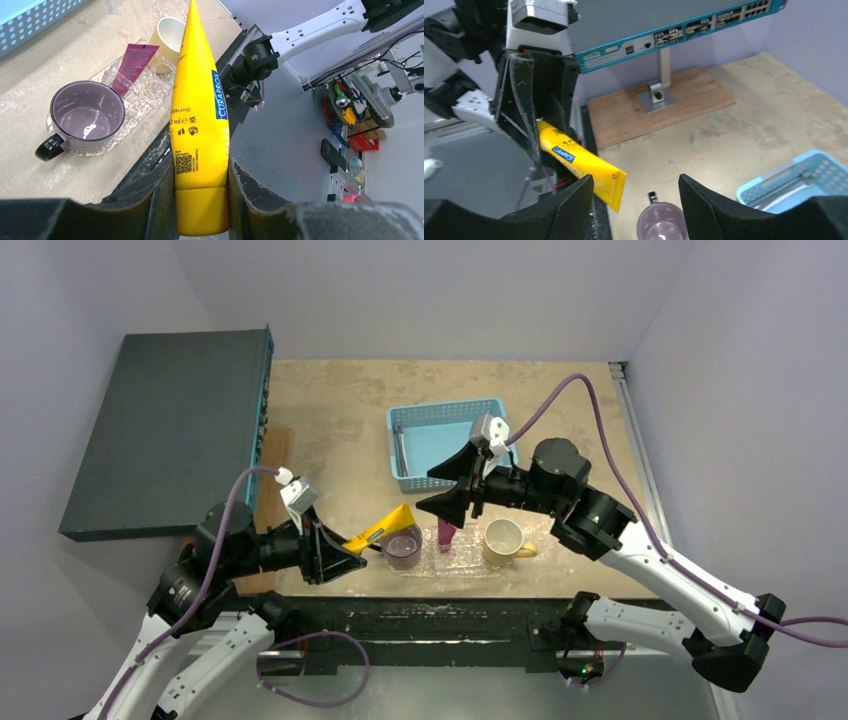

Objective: Prepare toiletry sets of a toothbrush and toothpaste on the tray

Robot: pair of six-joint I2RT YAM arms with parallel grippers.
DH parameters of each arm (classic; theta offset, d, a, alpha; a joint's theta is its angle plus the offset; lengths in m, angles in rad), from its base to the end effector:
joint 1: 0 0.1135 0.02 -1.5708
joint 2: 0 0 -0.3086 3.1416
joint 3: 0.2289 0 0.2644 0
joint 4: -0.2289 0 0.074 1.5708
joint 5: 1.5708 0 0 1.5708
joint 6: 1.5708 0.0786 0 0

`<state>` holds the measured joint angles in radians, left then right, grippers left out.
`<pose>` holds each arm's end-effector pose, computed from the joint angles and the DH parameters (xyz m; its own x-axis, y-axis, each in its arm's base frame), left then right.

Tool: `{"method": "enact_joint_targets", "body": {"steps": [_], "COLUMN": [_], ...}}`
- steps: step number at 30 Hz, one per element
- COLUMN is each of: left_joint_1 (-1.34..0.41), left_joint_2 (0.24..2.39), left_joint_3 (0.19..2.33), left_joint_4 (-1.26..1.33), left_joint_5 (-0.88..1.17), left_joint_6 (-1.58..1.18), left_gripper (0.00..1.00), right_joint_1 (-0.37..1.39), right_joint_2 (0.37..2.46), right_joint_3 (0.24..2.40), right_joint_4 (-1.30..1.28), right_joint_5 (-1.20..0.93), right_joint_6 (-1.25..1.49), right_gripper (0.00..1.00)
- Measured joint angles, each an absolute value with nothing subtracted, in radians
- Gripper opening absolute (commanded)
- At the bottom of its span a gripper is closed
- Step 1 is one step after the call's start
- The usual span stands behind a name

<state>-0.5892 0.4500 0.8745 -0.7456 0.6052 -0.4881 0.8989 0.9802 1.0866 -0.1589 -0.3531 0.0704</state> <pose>0.0447 -0.0836 0.3647 -0.6565 -0.0250 -0.7539 0.6770 0.4212 -0.6036 0.1315 0.2090 0.4491 -0.0994 -0.0189 -0.9949 -0.9447 0.3159 0.0884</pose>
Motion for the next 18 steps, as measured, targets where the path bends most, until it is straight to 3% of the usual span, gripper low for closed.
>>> {"method": "enact_joint_targets", "body": {"steps": [8, 18], "left_joint_1": [-0.589, -0.589], "left_joint_2": [0.443, 0.443], "left_joint_3": [0.869, 0.860], "left_joint_4": [-0.678, -0.576], "left_joint_5": [0.633, 0.735], "left_joint_6": [-0.528, -0.564], "left_gripper": [0.00, 0.00], "right_joint_1": [0.817, 0.817], "right_joint_2": [0.981, 0.982], "right_joint_3": [0.991, 0.971], "right_joint_4": [-0.021, 0.076], "right_joint_5": [-0.631, -0.782], "right_joint_6": [0.234, 0.333], "right_gripper": [0.68, 0.67]}}
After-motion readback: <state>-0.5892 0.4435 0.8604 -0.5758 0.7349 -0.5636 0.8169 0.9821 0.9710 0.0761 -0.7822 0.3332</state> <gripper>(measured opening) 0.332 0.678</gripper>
